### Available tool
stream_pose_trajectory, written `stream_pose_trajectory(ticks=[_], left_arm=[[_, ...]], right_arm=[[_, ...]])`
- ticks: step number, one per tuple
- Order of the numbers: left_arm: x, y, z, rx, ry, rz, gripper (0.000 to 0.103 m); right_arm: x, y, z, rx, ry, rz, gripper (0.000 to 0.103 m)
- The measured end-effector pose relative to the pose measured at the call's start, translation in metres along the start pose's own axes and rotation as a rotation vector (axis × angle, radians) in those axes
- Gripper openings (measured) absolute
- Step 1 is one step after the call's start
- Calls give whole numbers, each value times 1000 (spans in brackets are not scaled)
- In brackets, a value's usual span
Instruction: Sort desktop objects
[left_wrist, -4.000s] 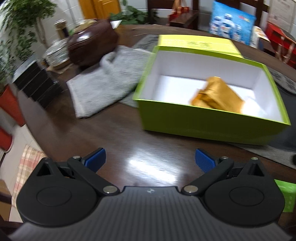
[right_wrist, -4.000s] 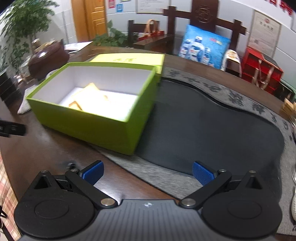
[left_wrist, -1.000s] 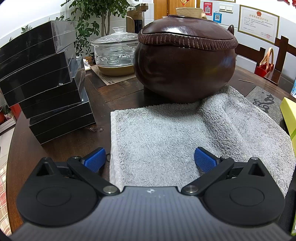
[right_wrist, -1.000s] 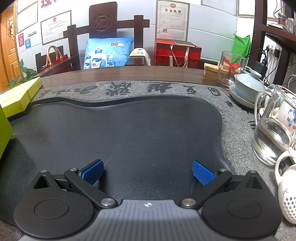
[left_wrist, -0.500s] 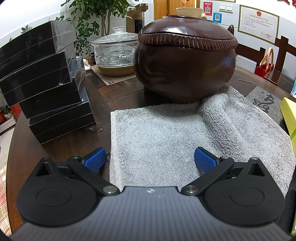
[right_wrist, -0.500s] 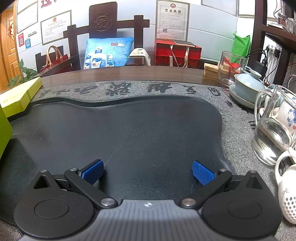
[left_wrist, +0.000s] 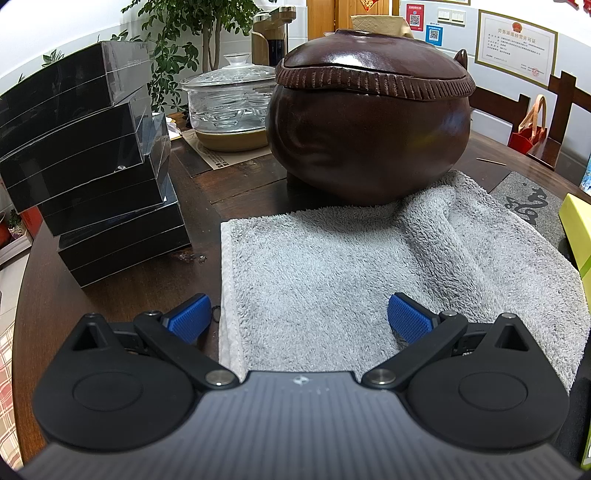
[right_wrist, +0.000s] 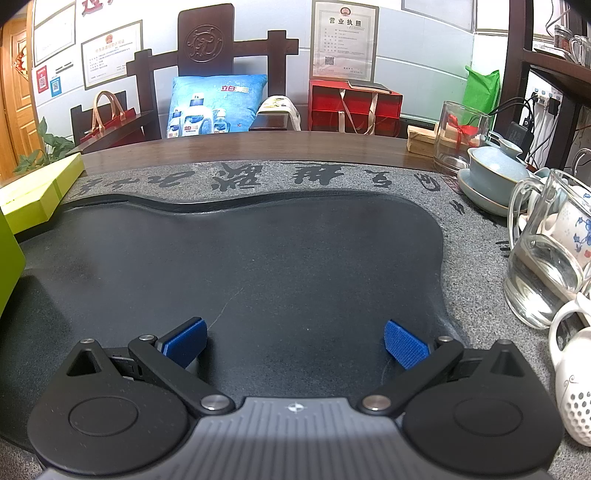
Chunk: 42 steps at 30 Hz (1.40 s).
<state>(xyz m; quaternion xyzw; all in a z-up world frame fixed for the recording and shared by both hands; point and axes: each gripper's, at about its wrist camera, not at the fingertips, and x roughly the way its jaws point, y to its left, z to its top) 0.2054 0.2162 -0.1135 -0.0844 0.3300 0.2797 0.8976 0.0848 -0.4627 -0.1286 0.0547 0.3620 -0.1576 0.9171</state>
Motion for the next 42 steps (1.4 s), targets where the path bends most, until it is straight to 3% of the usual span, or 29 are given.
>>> stream_pose_trajectory(ticks=[42], left_arm=[[0,-1,1,0,0,0,103]], right_arm=[[0,0,0,0,0,0,103]])
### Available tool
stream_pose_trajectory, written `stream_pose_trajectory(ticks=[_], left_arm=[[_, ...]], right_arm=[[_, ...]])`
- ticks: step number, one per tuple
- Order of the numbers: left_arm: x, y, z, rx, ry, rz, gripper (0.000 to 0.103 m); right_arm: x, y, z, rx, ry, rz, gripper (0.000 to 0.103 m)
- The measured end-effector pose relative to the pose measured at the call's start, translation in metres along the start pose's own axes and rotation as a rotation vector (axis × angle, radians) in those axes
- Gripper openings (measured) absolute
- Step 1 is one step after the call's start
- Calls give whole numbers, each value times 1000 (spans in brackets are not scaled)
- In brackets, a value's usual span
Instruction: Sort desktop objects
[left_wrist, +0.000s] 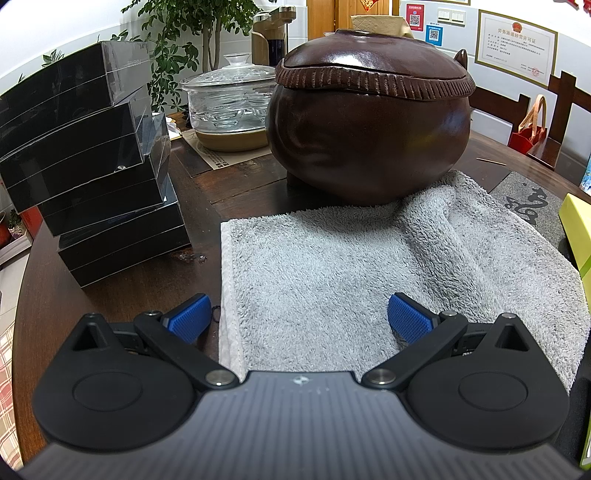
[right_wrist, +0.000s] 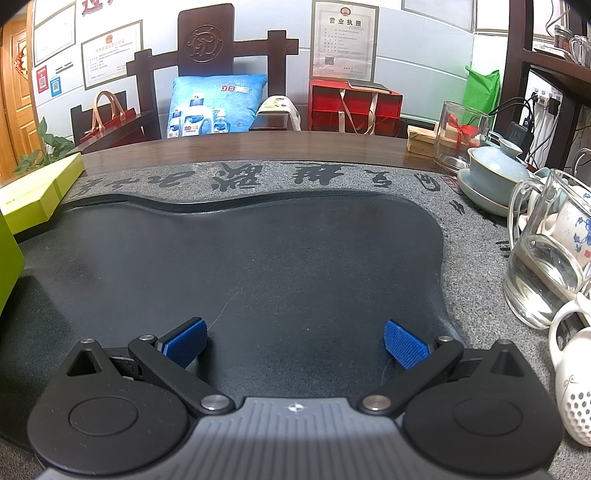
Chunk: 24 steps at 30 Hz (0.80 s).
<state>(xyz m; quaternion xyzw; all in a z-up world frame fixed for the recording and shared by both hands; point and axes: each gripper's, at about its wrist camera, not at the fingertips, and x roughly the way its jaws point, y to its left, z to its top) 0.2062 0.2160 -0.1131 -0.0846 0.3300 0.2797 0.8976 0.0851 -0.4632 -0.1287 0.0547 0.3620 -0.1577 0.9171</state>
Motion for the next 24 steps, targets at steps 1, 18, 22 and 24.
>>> stream_pose_trajectory(ticks=[1,18,22,24], left_arm=[[0,0,0,0,0,0,103],[0,0,0,0,0,0,103],[0,-2,0,0,0,0,103],[0,0,0,0,0,0,103]], right_arm=[[0,0,0,0,0,0,103],[0,0,0,0,0,0,103],[0,0,0,0,0,0,103],[0,0,0,0,0,0,103]])
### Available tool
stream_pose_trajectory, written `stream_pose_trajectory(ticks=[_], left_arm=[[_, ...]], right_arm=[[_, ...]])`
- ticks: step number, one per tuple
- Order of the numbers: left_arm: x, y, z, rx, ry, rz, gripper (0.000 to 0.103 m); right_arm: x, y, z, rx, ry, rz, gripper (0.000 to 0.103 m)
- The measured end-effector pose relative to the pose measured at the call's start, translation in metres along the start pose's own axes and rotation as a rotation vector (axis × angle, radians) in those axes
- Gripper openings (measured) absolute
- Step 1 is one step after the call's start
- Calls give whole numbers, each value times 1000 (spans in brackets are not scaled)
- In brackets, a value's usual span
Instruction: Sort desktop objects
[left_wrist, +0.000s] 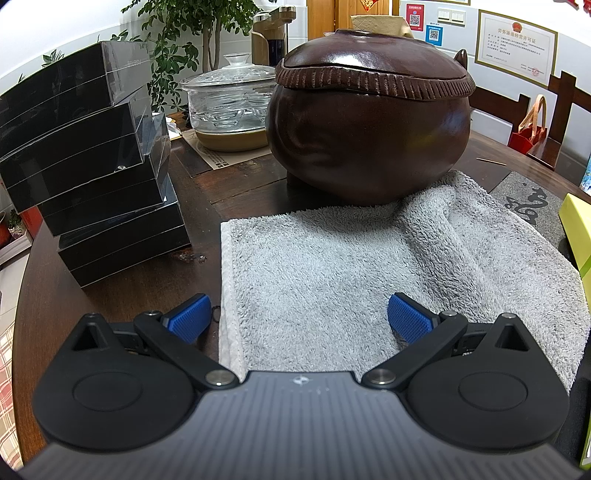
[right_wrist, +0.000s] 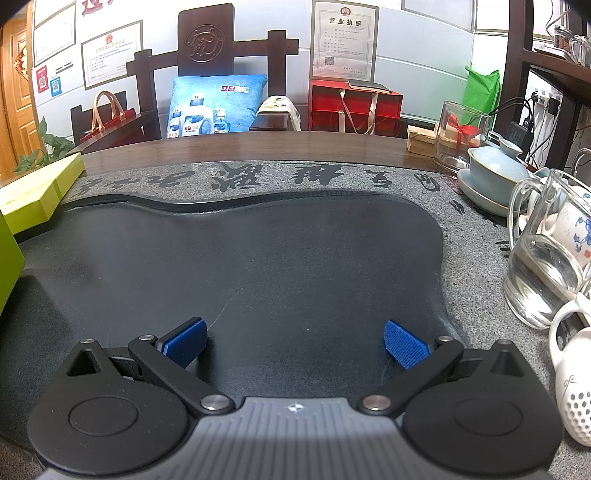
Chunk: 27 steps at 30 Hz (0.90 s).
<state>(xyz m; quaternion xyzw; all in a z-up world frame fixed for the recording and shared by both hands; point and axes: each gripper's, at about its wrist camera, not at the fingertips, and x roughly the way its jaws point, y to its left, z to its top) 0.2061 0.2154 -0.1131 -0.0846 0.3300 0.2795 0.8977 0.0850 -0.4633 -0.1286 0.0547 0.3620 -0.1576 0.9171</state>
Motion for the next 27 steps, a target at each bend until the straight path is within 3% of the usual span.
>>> stream_pose_trajectory(ticks=[27], left_arm=[[0,-1,0,0,0,0,103]], right_arm=[[0,0,0,0,0,0,103]])
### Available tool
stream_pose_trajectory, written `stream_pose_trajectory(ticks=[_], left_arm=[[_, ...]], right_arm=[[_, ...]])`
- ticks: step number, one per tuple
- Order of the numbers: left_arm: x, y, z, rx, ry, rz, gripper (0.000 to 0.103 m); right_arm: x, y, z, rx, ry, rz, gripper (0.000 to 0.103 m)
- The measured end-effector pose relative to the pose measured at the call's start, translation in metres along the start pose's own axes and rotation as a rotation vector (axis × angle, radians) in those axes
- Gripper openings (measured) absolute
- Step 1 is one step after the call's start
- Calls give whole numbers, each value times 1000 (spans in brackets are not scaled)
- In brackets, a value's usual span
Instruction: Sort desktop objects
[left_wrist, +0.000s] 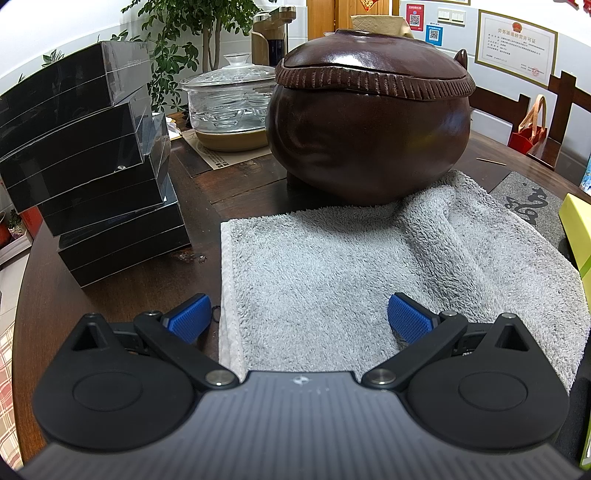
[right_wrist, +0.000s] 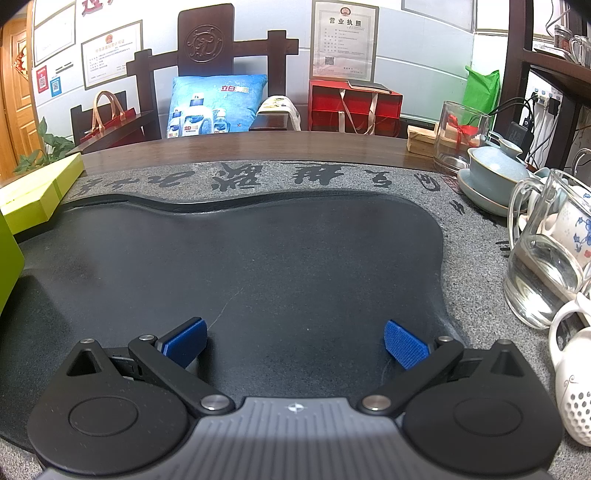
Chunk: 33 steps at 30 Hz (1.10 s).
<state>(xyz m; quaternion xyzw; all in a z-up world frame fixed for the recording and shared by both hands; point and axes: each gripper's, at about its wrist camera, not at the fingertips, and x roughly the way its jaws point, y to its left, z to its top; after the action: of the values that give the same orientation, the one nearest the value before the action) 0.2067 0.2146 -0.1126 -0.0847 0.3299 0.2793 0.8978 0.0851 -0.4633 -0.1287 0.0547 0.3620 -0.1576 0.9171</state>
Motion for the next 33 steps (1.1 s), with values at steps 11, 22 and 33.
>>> stream_pose_trajectory(ticks=[11,22,33], left_arm=[[0,-1,0,0,0,0,103],[0,-2,0,0,0,0,103],[0,-4,1,0,0,0,103]], right_arm=[[0,0,0,0,0,0,103],[0,0,0,0,0,0,103],[0,0,0,0,0,0,103]])
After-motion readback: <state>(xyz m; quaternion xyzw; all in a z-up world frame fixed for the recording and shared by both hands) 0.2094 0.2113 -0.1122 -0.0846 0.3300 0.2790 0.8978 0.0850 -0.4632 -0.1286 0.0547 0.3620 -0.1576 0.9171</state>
